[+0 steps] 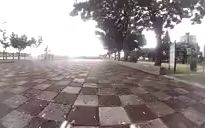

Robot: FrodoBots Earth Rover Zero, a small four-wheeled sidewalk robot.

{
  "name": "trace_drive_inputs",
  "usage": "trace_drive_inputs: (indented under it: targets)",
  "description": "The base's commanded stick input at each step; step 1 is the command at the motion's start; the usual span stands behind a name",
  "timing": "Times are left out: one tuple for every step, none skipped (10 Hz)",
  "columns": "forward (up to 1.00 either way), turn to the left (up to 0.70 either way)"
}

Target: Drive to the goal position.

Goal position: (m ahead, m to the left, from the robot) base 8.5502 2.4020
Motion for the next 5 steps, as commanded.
trace_drive_inputs:
  targets:
    - [0.7,0.0]
    - [0.7,0.0]
    - [0.7,0.0]
    - [0.7,0.0]
    - [0.7,0.0]
